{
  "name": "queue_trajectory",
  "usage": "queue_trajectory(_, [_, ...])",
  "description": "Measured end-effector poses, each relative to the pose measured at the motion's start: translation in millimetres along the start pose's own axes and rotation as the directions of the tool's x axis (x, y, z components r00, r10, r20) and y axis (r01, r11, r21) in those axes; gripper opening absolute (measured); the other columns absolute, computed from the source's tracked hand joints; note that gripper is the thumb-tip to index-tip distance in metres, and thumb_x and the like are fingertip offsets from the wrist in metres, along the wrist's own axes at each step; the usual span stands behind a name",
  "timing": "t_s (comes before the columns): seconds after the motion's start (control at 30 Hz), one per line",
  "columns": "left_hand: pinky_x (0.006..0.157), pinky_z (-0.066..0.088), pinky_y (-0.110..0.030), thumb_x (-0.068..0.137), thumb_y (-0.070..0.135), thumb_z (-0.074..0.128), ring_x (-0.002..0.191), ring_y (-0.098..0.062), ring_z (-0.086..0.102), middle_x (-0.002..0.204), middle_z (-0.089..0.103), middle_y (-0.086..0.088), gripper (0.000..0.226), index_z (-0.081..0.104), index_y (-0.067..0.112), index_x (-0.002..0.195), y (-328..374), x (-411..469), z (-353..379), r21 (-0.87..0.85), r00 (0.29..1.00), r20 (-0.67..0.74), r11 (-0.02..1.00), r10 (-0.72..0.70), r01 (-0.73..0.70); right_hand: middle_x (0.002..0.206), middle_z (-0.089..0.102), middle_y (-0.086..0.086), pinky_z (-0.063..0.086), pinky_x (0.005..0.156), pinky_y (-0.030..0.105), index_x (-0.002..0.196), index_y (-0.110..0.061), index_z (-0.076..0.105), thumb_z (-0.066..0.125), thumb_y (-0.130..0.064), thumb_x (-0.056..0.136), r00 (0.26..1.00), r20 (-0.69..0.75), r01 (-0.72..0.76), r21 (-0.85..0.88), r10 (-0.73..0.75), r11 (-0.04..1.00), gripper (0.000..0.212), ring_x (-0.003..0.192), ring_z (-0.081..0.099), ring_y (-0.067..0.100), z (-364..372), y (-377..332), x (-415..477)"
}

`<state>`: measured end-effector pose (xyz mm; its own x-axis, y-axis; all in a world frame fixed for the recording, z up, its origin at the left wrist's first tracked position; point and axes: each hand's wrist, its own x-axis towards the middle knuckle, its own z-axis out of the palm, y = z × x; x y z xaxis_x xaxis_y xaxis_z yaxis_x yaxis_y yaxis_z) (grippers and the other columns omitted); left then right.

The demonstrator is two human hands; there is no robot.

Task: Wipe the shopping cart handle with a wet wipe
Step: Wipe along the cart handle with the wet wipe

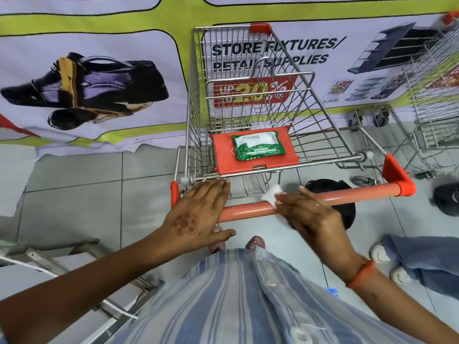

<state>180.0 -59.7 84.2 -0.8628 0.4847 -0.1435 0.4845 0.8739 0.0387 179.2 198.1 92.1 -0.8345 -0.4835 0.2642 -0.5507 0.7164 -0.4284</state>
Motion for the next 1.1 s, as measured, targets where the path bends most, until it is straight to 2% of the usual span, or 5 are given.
queue_trajectory(0.23, [0.098, 0.041, -0.042, 0.075, 0.071, 0.038, 0.118, -0.031, 0.053, 0.130, 0.055, -0.019, 0.092, 0.044, -0.001, 0.132, 0, 1, 3, -0.007, 1.000, 0.012, 1.000, -0.018, 0.018, 0.103, 0.076, -0.001, 0.031, 0.115, 0.037, 0.087, -0.016, 0.068, 0.061, -0.022, 0.088, 0.986, 0.077, 0.145, 0.047, -0.149, 0.988, 0.009, 0.097, 0.069, 0.006, 39, -40, 28])
queue_trajectory(0.4, [0.095, 0.044, -0.043, 0.074, 0.070, 0.037, 0.115, -0.031, 0.055, 0.128, 0.057, -0.019, 0.091, 0.046, -0.001, 0.130, 2, 1, 3, 0.005, 1.000, -0.012, 1.000, -0.013, 0.013, 0.104, 0.075, 0.000, 0.021, 0.120, 0.027, 0.096, -0.023, 0.062, 0.047, -0.042, 0.092, 0.997, 0.044, -0.059, 0.075, 0.056, 0.995, 0.024, 0.091, 0.069, 0.008, -9, 9, 2])
queue_trajectory(0.7, [0.095, 0.044, -0.043, 0.074, 0.070, 0.038, 0.114, -0.032, 0.055, 0.126, 0.058, -0.019, 0.090, 0.048, -0.001, 0.128, 3, 2, 4, -0.004, 1.000, 0.006, 1.000, -0.027, 0.027, 0.100, 0.077, 0.000, 0.027, 0.118, 0.035, 0.086, -0.013, 0.070, 0.065, -0.024, 0.085, 0.993, 0.019, 0.118, 0.079, -0.120, 0.990, 0.012, 0.096, 0.070, 0.008, 47, -42, 25])
queue_trajectory(0.97, [0.098, 0.041, -0.046, 0.077, 0.066, 0.037, 0.113, -0.034, 0.055, 0.125, 0.058, -0.021, 0.087, 0.049, -0.003, 0.128, 6, 2, 3, 0.013, 0.999, 0.017, 0.999, -0.043, 0.043, 0.119, 0.064, 0.000, 0.020, 0.121, 0.037, 0.110, -0.010, 0.064, 0.048, -0.023, 0.095, 0.976, -0.128, -0.180, -0.036, 0.174, 0.983, 0.026, 0.113, 0.061, 0.014, -27, 46, -41])
queue_trajectory(1.1, [0.099, 0.040, -0.047, 0.078, 0.061, 0.038, 0.112, -0.035, 0.054, 0.123, 0.058, -0.022, 0.083, 0.048, -0.004, 0.128, 6, -1, 3, 0.016, 0.997, 0.005, 0.997, -0.075, 0.075, 0.119, 0.068, 0.003, 0.022, 0.120, 0.035, 0.118, -0.014, 0.060, 0.056, -0.004, 0.089, 0.991, -0.124, -0.054, -0.095, 0.042, 0.994, 0.031, 0.113, 0.062, 0.014, 6, 13, -20])
